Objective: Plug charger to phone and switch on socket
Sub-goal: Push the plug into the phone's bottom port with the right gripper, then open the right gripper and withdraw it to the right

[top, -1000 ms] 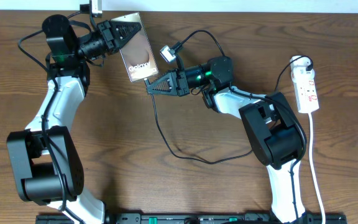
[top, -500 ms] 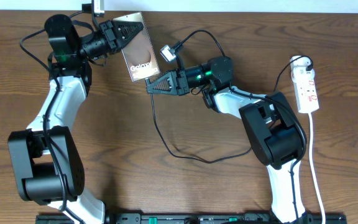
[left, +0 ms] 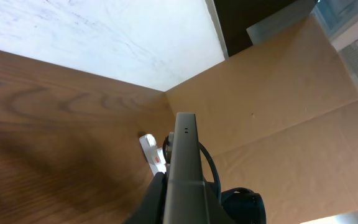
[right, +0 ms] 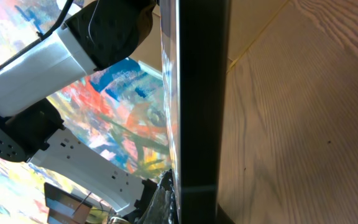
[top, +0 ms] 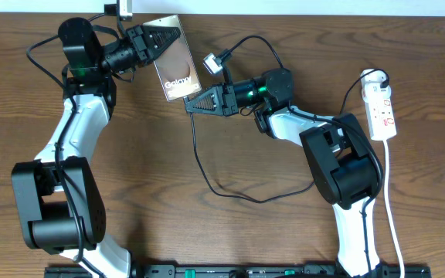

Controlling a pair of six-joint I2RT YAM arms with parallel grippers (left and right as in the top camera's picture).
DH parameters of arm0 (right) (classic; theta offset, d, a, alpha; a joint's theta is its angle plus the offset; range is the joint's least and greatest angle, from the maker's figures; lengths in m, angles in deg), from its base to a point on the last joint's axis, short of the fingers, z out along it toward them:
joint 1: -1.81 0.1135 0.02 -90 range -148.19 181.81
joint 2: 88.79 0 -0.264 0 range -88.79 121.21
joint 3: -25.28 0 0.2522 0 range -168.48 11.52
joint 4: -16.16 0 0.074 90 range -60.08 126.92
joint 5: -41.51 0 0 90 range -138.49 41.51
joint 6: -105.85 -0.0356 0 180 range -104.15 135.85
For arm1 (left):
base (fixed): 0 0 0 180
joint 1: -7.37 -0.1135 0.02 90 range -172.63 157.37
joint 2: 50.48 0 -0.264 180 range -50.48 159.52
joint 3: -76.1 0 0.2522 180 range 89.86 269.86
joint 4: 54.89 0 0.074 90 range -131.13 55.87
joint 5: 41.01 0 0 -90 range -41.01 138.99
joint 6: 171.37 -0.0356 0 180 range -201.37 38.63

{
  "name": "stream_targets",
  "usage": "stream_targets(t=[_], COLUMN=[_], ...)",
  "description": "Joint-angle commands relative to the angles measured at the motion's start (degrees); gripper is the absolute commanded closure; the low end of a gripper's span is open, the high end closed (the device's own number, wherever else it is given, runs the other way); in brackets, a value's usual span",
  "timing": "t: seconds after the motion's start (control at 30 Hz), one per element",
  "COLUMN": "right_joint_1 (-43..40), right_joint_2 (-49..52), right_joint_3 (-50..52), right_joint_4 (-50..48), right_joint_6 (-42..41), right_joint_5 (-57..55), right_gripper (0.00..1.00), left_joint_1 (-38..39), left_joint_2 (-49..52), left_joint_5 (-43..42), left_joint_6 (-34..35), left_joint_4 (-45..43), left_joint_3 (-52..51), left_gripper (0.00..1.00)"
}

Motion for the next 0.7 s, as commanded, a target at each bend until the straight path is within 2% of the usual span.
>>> stream_targets(t=[0.0, 0.2, 0.23, 0.3, 0.37, 0.53, 0.67], right_joint_1=[-1.8, -1.8, -1.8, -1.8, -1.8, -1.9, -1.8], right_joint_2=[-0.4, -0.4, -0.4, -0.4, -0.4, -0.4, -0.4], right_joint_3=[-0.4, -0.4, -0.4, -0.4, -0.4, -0.4, -0.4], right_joint_4=[-0.2, -0.1, -0.1, 0.2, 1.2, 2.0, 2.0], right_joint_6=[-0.6, -1.1, -1.3, -1.3, -1.3, -1.3, -1.2], right_joint_5=[-7.9, -8.0, -7.9, -7.9, -7.9, -6.9, -5.5], right_gripper=[0.99, 0.99, 0.96, 0.82, 0.62, 0.01, 0.01], left_joint_1=[0.9, 0.9, 0.9, 0.9, 0.8, 0.1, -2.1], left_joint_2=[-0.1, -0.1, -0.1, -0.1, -0.1, -0.1, -0.1], left_joint_5=[-6.6, -6.0, -5.2, -3.5, -2.7, -0.9, -0.5], left_joint_6=[0.7, -0.9, -1.1, -1.2, -1.2, -1.3, -1.2], left_joint_4=[-0.1, -0.1, 0.0, -0.1, -0.1, 0.0, 0.2], left_joint_3=[0.6, 0.6, 0.6, 0.6, 0.6, 0.6, 0.6], left_gripper=[0.93, 0.93, 0.92, 0.93, 0.92, 0.92, 0.93])
